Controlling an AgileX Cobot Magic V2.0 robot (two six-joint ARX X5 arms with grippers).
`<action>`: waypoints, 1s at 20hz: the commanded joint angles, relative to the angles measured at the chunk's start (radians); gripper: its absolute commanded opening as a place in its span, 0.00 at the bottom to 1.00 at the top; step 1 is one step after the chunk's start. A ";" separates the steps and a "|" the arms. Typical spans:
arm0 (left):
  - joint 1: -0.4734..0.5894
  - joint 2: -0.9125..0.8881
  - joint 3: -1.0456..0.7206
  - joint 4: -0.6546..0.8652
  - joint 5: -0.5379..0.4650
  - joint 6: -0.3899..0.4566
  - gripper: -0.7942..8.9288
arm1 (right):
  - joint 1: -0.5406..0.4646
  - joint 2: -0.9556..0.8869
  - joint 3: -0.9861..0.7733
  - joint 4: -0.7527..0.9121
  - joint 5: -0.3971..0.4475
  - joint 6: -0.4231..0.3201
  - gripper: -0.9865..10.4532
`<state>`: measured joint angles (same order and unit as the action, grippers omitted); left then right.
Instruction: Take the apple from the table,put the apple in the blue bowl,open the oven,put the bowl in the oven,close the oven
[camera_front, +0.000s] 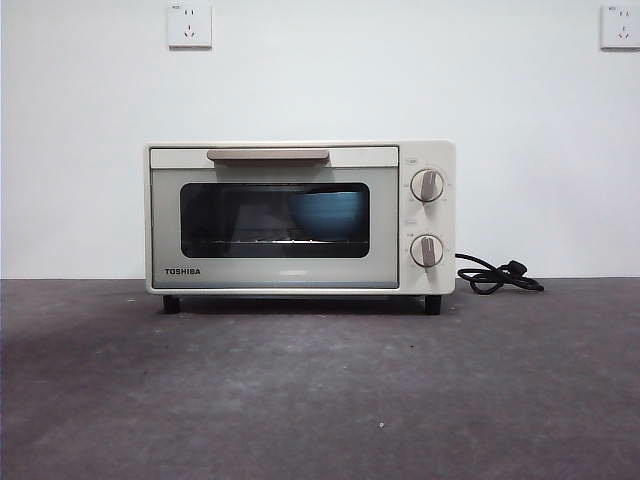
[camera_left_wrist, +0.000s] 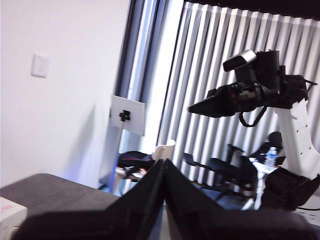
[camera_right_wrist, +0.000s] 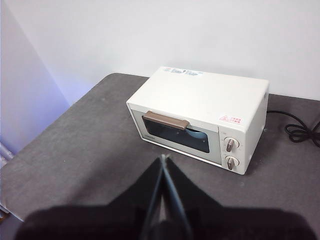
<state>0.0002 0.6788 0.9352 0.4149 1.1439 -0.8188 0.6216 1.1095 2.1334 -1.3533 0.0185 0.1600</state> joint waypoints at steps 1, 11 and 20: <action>0.017 -0.070 0.003 -0.160 -0.054 0.150 0.08 | 0.001 0.011 -0.006 -0.024 0.001 -0.006 0.09; 0.042 -0.263 0.004 -0.918 -0.520 0.560 0.08 | 0.001 0.058 -0.006 -0.024 0.001 -0.006 0.09; 0.042 -0.271 0.010 -1.336 -0.770 0.684 0.08 | 0.001 0.129 -0.006 -0.023 0.001 -0.006 0.09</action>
<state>0.0391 0.4049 0.9371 -0.9150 0.3771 -0.1673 0.6216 1.2366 2.1330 -1.3529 0.0185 0.1600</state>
